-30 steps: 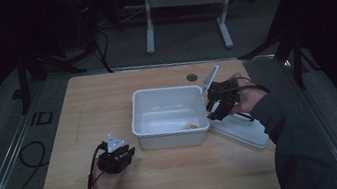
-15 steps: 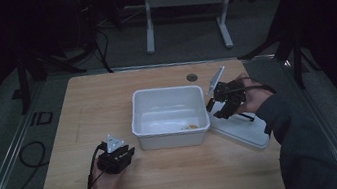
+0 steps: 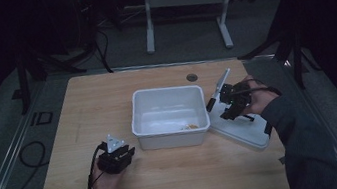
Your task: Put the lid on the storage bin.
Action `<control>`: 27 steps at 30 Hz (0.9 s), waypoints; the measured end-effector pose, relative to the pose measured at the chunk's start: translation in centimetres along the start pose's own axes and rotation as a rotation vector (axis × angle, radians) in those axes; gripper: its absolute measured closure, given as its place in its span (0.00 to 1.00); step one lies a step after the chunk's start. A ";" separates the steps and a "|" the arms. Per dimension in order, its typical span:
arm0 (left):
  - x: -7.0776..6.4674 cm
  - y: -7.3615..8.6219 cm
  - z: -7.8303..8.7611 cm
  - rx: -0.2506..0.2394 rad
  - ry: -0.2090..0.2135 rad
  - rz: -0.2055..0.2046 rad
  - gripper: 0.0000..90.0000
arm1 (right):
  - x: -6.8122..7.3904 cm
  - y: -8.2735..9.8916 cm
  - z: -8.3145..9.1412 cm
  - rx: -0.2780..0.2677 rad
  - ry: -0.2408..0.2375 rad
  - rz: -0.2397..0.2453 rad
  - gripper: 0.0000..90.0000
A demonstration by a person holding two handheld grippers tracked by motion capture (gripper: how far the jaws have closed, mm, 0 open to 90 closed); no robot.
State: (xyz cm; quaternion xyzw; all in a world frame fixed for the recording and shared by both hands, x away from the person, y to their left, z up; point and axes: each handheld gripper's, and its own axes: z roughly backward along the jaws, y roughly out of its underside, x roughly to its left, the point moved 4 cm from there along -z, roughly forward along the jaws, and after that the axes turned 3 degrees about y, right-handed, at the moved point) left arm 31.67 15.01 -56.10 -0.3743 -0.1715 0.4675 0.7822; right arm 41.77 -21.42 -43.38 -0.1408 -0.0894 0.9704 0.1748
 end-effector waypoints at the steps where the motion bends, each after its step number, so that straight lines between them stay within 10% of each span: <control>1: 0.0 0.0 0.0 0.000 0.000 -0.001 0.79 | 0.0 0.1 -0.1 0.004 -0.002 -0.004 0.46; 27: 0.0 0.0 -0.1 0.001 0.001 0.002 0.79 | -1.6 3.2 -2.9 0.057 -0.012 -0.096 0.58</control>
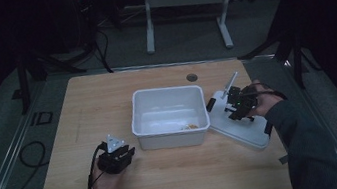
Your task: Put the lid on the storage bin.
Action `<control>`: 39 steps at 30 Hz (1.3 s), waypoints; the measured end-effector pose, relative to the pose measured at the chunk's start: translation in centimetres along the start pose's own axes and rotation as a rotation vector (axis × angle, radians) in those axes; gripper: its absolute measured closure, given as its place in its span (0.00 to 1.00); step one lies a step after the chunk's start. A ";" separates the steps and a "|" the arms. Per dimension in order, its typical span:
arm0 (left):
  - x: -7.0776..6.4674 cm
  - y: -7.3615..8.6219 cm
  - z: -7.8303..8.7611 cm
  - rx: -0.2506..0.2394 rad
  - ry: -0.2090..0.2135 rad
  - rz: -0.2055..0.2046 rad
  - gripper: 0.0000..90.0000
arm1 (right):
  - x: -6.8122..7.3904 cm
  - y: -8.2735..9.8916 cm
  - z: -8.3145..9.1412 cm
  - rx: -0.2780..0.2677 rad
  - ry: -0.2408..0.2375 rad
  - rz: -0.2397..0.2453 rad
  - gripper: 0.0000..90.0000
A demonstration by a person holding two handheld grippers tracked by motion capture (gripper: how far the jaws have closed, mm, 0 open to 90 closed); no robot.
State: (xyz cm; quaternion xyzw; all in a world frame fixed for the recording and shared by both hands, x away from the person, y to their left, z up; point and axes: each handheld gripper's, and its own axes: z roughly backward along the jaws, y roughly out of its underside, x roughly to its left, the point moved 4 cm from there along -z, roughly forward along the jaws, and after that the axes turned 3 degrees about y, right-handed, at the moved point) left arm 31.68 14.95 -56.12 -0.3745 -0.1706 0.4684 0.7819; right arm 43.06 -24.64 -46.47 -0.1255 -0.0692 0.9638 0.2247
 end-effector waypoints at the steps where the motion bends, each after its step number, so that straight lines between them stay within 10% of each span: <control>1: 0.0 0.0 0.0 0.000 0.000 0.000 0.79 | 0.0 0.1 -0.1 0.001 0.000 0.000 0.58; 39: 0.0 0.0 0.1 0.000 0.001 -0.001 0.79 | -2.0 1.6 -2.8 0.056 0.013 -0.087 0.68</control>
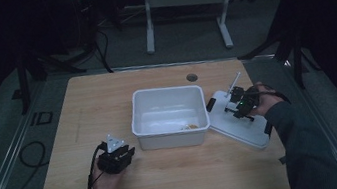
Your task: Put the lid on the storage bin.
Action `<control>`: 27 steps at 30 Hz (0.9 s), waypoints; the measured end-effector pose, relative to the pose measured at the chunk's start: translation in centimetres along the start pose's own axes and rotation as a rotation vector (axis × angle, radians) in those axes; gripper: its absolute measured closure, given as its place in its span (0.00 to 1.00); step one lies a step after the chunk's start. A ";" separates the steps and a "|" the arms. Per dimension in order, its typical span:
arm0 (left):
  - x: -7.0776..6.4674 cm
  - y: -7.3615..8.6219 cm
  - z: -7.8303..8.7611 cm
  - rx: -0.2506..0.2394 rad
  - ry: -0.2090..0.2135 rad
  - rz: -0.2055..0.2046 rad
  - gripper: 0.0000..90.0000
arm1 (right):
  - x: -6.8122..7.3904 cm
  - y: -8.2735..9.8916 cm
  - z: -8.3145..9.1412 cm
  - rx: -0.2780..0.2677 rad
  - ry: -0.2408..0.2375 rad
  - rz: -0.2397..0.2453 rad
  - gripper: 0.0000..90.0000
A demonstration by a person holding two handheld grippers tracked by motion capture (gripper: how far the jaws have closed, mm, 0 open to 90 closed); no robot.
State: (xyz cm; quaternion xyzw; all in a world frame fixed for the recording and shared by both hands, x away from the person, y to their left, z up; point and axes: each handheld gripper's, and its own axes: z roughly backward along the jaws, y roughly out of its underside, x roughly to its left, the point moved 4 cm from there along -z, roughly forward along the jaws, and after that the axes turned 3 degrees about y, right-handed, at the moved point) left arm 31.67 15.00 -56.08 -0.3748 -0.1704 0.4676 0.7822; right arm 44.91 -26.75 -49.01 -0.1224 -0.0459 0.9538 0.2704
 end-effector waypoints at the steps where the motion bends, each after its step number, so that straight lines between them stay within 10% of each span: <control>1: 0.0 0.0 0.0 0.000 0.000 0.000 0.79 | 0.0 0.0 -0.1 0.002 -0.001 -0.004 0.68; 27: -0.1 0.0 -0.1 0.000 0.002 0.001 0.79 | -0.1 0.4 -2.3 0.038 -0.034 -0.025 0.75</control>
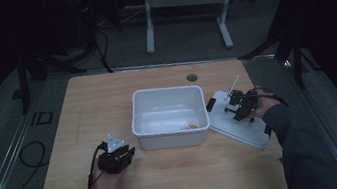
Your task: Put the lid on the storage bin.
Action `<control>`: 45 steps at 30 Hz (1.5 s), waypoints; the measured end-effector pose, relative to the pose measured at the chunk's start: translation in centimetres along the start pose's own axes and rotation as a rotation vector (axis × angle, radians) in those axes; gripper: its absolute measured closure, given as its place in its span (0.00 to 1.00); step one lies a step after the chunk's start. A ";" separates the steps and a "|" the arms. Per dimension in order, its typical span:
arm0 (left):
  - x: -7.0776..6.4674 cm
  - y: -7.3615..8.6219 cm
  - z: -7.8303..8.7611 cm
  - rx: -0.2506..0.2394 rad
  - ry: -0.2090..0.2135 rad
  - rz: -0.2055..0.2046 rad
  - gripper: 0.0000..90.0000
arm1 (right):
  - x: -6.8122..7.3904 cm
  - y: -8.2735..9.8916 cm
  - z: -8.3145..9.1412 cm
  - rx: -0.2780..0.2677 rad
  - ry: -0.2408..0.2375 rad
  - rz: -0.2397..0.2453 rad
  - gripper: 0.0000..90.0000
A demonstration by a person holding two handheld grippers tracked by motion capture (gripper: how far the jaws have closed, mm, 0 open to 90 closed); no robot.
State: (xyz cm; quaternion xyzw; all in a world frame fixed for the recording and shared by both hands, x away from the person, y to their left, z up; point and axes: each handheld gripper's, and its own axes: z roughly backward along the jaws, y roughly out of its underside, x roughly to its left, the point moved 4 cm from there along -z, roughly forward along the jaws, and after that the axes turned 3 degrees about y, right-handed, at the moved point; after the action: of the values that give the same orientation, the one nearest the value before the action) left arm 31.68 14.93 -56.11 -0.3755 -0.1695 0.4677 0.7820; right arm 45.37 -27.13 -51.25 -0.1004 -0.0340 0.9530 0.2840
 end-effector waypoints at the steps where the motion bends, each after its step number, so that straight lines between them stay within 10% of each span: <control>1: 0.0 0.0 0.0 0.000 0.000 0.000 0.79 | 0.0 0.0 -0.1 -0.002 -0.003 -0.003 0.76; 45: 0.1 0.0 0.1 -0.001 0.001 0.000 0.79 | -0.7 0.5 1.1 -0.014 0.052 0.054 0.94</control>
State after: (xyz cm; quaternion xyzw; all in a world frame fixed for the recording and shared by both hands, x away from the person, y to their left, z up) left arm 31.67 15.00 -56.08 -0.3761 -0.1694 0.4676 0.7818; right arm 45.46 -27.89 -50.13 -0.1279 -0.0308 0.9570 0.2584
